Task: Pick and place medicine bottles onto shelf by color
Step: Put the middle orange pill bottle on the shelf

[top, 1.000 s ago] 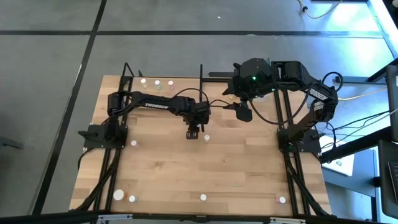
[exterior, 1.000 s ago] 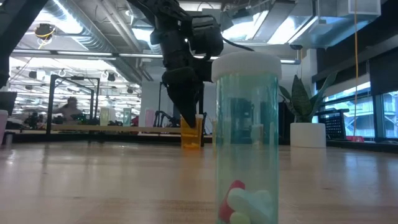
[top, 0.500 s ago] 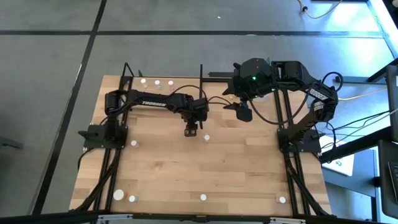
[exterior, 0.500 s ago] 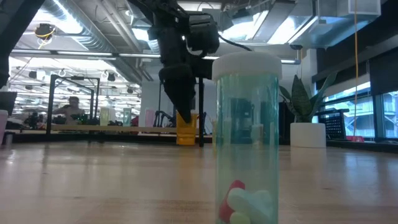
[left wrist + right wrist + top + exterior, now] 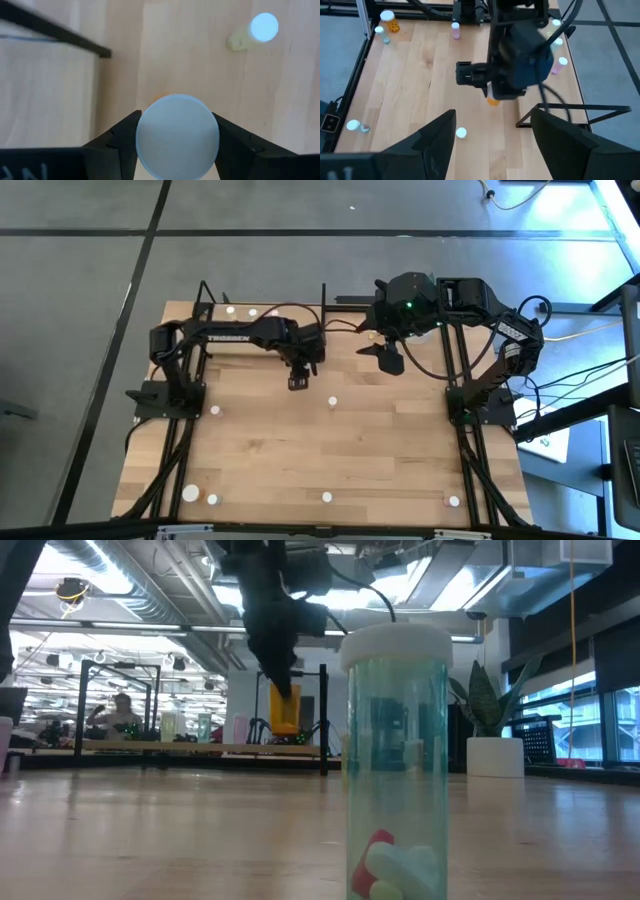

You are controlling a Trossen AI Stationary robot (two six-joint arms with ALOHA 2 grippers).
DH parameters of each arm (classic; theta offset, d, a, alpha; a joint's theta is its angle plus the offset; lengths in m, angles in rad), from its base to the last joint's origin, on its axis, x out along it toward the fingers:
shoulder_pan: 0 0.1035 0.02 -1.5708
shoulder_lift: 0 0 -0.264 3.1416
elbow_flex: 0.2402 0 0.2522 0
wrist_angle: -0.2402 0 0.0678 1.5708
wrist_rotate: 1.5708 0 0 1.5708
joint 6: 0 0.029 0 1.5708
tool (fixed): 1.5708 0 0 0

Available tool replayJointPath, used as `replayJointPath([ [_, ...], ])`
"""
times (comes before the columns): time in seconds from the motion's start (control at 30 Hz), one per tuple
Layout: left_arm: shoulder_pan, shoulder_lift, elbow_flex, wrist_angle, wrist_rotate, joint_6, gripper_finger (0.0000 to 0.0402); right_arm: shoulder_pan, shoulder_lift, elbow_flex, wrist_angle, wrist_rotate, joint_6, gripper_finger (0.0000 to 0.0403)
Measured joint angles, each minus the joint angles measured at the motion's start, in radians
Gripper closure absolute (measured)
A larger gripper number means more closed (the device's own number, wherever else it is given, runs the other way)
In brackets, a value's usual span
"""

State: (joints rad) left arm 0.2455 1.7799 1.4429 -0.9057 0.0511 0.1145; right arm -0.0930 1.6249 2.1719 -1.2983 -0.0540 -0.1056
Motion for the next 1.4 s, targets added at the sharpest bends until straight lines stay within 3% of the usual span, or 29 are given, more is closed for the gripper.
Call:
replayJointPath([
  [0.67, 0.194, -0.097, 0.001, -0.074, 0.022, -0.004, 0.0211, 0.0, 0.0, 0.0, 0.025, 0.008, -0.004, 0.0144],
  [1.03, 0.322, -0.1, 0.001, 0.011, 0.022, 0.053, 0.0211, 0.0, 0.0, 0.0, 0.075, 0.015, -0.007, 0.0144],
  [1.23, 0.362, -0.099, 0.001, 0.062, 0.022, 0.058, 0.0211, 0.0, 0.006, 0.0, 0.077, 0.111, -0.008, 0.0144],
  [1.4, 0.382, -0.099, 0.001, 0.115, 0.021, 0.087, 0.0211, 0.0, 0.012, 0.0, 0.076, 0.116, -0.005, 0.0144],
])
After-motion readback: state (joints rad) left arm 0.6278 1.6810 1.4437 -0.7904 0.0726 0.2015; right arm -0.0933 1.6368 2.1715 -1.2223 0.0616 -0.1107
